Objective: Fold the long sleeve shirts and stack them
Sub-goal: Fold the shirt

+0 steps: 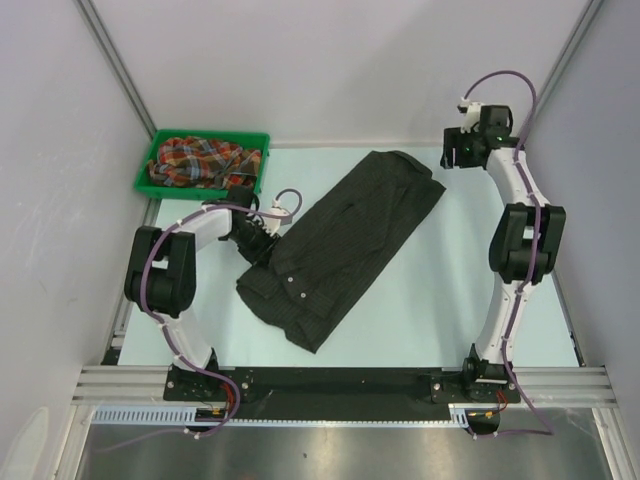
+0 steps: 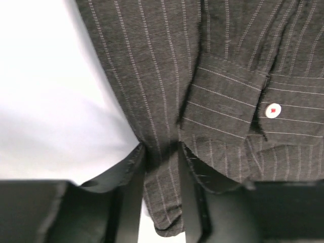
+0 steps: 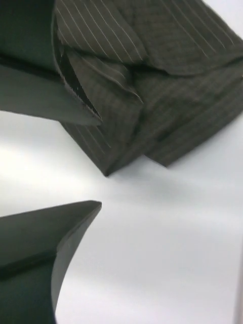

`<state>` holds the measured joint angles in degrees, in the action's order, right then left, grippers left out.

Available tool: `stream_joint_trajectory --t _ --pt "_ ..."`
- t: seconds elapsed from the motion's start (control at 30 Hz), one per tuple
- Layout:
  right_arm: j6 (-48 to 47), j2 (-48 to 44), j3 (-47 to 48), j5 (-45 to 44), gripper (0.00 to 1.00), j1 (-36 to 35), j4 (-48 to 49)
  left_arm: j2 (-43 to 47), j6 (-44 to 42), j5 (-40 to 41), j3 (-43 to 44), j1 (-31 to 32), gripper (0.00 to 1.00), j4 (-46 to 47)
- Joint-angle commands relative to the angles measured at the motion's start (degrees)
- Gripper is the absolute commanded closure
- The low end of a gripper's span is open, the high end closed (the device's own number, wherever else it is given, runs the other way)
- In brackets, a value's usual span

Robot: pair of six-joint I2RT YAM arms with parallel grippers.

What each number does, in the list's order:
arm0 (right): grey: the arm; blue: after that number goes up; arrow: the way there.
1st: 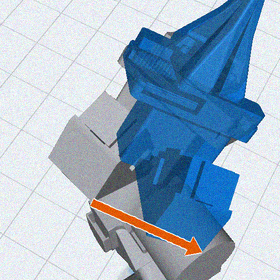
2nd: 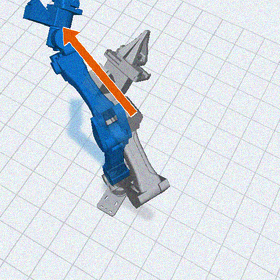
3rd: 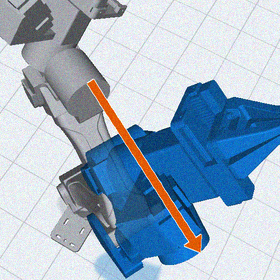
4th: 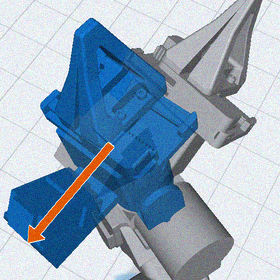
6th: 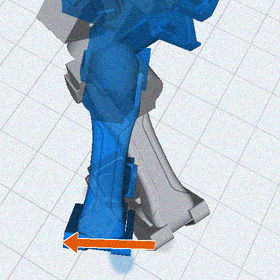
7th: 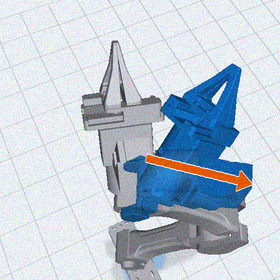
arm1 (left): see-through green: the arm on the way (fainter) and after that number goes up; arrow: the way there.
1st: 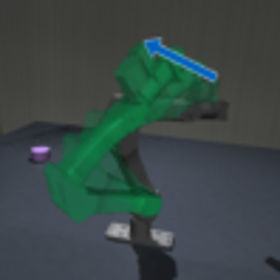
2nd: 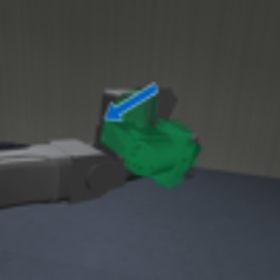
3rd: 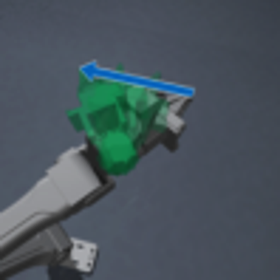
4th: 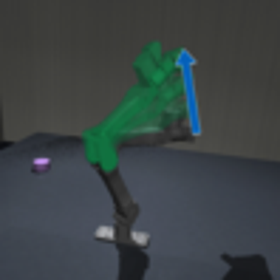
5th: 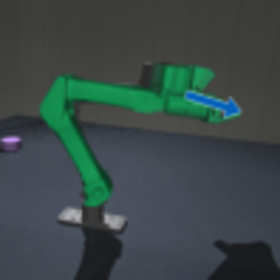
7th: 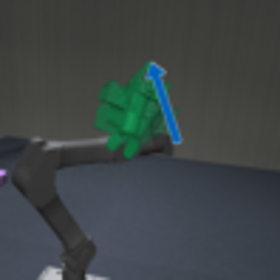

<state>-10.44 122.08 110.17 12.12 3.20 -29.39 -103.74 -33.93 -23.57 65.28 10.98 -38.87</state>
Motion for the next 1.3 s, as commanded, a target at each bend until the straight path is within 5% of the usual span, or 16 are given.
stream_joint_trajectory --t 0.0,0.13,0.57,0.67,0.77,1.27 --pt "6.73 -2.2 -8.1 11.14 0.36 1.45 -4.88 0.91 1.24 1.34 -2.78 0.97 0.67 -3.14" --pt "11.3 -0.45 -15.22 19.07 0.48 2.42 -5.25 2.66 0.45 1.69 -5.77 3.16 0.78 -4.1" --pt "21.77 4.48 -25.97 26.37 0.49 -1.18 4.69 6.53 0.97 0.11 -13.33 6.77 0.84 -4.28" --pt "22.13 5.71 -25.27 25.5 0.81 -0.92 5.3 7.85 0.97 -0.77 -14.21 7.03 0.85 -4.54" --pt "21.34 7.02 -21.41 21.64 1.0 -0.13 3.91 9.34 0.62 -2.61 -15.35 8.17 0.85 -5.16" --pt "16.59 22.58 8.55 15.04 1.0 -1.18 -4.36 4.96 5.27 -6.91 -11.41 23.99 0.79 -4.55"
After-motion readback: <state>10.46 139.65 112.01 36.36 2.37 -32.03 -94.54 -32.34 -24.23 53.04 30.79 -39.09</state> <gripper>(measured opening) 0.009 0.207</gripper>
